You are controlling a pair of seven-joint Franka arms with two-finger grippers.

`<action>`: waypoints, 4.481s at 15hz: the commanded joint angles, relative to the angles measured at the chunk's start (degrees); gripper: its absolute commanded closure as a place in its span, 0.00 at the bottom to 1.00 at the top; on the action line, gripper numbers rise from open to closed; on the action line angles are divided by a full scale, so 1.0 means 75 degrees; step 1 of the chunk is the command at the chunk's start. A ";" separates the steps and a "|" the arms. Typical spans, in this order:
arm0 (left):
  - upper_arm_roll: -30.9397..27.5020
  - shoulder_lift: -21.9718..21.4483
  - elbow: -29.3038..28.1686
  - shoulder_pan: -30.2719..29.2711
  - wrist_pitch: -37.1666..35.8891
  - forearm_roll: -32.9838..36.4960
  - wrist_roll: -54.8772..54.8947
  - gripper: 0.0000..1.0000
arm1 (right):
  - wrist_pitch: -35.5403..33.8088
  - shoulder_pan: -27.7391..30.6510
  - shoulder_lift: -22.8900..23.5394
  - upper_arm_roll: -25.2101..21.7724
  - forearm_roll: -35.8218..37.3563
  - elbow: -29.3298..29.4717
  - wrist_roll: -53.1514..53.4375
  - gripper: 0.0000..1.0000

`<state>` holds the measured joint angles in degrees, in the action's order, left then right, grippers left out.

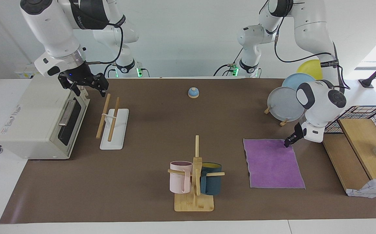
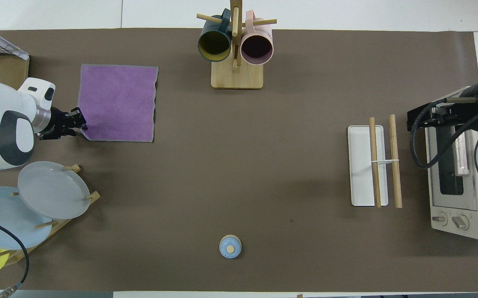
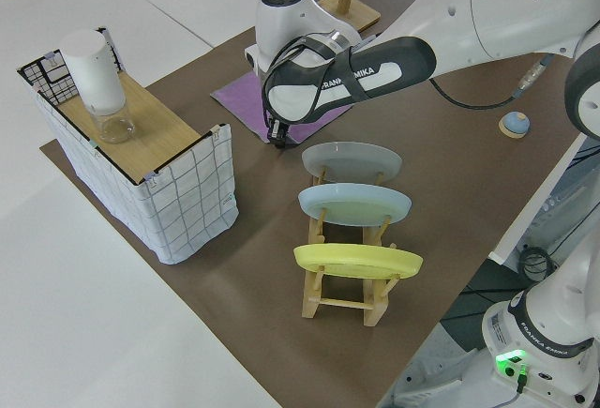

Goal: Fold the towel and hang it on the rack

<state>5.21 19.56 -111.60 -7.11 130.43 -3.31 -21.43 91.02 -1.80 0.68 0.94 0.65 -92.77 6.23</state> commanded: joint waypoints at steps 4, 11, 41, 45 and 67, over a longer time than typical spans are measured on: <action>-0.0026 -0.0029 0.0103 0.0045 -0.0281 -0.0063 -0.0026 1.00 | -0.0171 0.0135 0.0062 0.0075 -0.0040 0.0123 -0.0256 0.00; -0.0027 -0.0719 0.0150 0.0325 -0.0328 0.0031 0.0898 1.00 | -0.0171 0.0135 0.0050 0.0075 -0.0051 0.0099 -0.0256 0.00; 0.0044 -0.0955 -0.1198 0.2507 0.1078 -0.0281 0.0172 0.00 | -0.0194 0.0135 0.0027 0.0075 -0.0087 0.0064 -0.0256 0.00; 0.0044 -0.0944 -0.1327 0.2308 0.1265 -0.0835 0.0408 0.00 | -0.0194 0.0135 0.0027 0.0075 -0.0098 0.0076 -0.0256 0.00; 0.0067 -0.0767 -0.1469 0.2002 0.1162 -0.2301 0.0924 1.00 | -0.0241 0.0123 -0.0008 0.0075 -0.0122 0.0029 -0.0256 0.00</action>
<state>5.51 14.24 -123.32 9.09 142.64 -19.54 -15.26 90.17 -1.80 0.70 0.97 0.65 -92.79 6.23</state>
